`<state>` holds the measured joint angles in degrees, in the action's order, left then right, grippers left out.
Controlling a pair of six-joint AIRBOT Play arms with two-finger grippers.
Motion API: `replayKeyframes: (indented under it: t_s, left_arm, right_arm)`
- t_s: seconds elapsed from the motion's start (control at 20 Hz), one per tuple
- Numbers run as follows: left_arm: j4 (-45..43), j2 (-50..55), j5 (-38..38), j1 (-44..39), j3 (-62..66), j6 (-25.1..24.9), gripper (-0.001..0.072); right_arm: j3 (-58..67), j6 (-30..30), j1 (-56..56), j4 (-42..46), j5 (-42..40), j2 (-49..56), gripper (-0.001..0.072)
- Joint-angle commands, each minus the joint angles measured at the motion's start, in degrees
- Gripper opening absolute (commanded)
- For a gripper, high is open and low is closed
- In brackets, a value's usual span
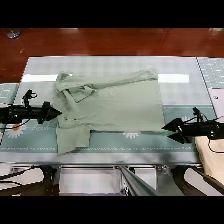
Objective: Fold the shirts.
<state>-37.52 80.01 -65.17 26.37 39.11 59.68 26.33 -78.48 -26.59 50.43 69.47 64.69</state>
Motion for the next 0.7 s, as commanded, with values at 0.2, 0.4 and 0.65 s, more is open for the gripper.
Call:
replayKeyframes:
  t_s: [0.2,0.4,0.65]
  left_arm:
    - [2.73,-0.20,-0.15,-0.44,0.02,-0.07,0.0019]
    - [13.11,-3.78,-2.29,-0.20,1.36,-4.11,0.0019]
    - [24.00,-17.40,-0.59,0.09,19.52,-3.96,0.0018]
  right_arm:
    - [10.75,-3.98,16.44,-2.69,-13.31,9.51,0.0314]
    - [20.94,0.11,19.91,2.08,-6.97,11.37,0.0020]
    - [50.10,-5.09,19.43,10.60,-1.75,5.90,0.0019]
